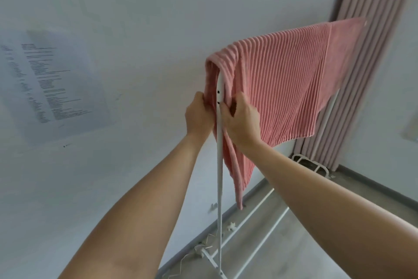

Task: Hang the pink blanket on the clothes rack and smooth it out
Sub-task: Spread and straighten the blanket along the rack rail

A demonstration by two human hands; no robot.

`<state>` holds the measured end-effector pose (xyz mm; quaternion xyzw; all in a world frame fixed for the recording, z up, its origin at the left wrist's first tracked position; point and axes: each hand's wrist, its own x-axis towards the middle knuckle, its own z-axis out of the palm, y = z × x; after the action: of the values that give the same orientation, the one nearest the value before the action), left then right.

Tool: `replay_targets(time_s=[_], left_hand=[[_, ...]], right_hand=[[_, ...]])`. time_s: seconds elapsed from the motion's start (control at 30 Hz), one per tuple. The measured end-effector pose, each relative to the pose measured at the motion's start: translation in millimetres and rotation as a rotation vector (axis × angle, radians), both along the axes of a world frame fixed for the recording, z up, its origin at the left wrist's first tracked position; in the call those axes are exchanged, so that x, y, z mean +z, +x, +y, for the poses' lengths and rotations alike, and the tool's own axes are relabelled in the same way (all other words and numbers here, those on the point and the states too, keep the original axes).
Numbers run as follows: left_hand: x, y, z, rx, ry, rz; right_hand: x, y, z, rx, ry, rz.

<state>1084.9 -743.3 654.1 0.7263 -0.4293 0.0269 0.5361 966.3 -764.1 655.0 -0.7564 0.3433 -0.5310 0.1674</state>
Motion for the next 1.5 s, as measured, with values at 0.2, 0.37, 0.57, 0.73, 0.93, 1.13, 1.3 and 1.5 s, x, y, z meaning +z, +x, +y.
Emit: replay_targets(time_s=[0.2,0.37,0.57,0.73,0.93,1.13,1.3,1.5], left_hand=[[16,-4,4,0.0,-0.161,-0.058],[-2,-6,-9,0.008,-0.094,-0.015],[-29,9,-25,-0.015,0.165,-0.044],[-55,4,-24,-0.151,0.202,0.246],[-79,-4,-20,-0.204,0.252,0.301],[-78,-22,-6,-0.013,0.27,0.123],[-88,-28,10,0.034,0.23,0.227],[-99,-28,39,-0.057,0.217,0.096]], right_hand=[[-54,1,-6,-0.059,0.12,0.105],[-63,4,-1,0.05,0.035,0.089],[-71,-7,14,0.022,0.045,0.06],[-126,-18,4,-0.088,0.332,0.192],[-154,-20,-2,-0.121,0.377,0.217],[-144,-17,18,-0.032,0.323,0.139],[-138,-6,32,0.049,0.217,0.151],[-153,-9,38,0.008,0.204,0.274]])
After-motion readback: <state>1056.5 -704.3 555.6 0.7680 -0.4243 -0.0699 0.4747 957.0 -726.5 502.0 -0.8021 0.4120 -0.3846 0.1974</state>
